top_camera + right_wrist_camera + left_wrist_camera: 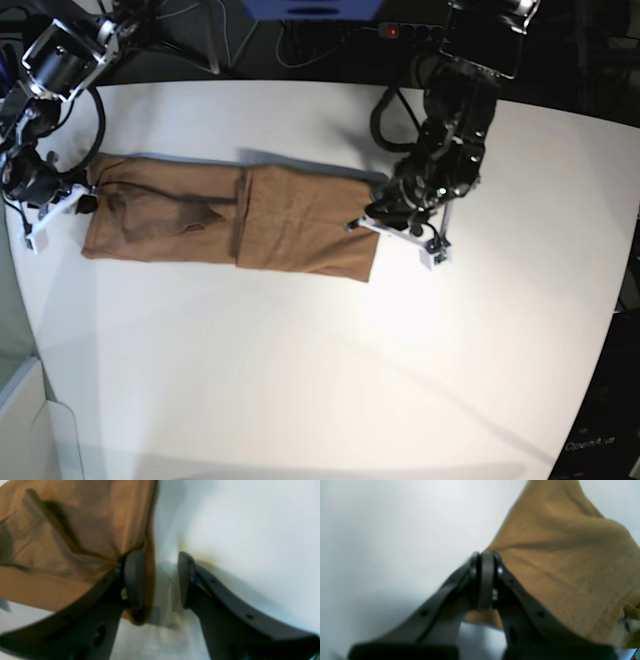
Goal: Fold the T-shirt properly
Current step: 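Release the strip end from the right gripper and reposition it, then lift the strip end with the right gripper and fold it over toward the left gripper, then open both grippers and withdraw them from the folded bundle, then grasp the bundle edges with both grippers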
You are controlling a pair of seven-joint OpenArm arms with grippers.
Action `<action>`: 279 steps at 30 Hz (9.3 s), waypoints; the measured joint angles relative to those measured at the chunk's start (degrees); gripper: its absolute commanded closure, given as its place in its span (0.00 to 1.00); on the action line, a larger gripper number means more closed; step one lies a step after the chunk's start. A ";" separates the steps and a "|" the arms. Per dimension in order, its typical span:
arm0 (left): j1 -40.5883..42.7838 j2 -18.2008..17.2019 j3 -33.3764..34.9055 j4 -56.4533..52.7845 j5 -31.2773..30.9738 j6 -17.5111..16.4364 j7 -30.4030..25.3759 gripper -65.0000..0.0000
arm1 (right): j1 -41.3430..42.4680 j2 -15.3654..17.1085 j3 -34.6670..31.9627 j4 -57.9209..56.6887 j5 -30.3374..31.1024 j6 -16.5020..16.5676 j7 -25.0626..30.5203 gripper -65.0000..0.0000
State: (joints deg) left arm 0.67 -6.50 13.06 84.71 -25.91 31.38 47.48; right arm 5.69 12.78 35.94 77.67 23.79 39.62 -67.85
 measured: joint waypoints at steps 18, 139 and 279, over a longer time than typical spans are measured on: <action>0.00 0.02 0.22 0.04 0.35 0.07 0.02 0.96 | 5.55 3.89 -4.11 -0.07 0.20 0.24 -5.07 0.63; 4.74 -0.15 -0.22 10.12 2.60 4.26 6.93 0.97 | -1.60 -17.53 -54.73 14.69 -0.46 0.22 2.97 0.99; -0.72 -6.58 -4.42 5.22 3.21 3.80 9.79 0.97 | -12.39 11.06 -50.47 14.84 5.14 0.20 21.90 1.00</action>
State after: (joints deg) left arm -0.05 -13.08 8.64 89.93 -22.70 35.18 57.28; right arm -6.70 23.83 -14.52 92.51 28.93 39.81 -45.95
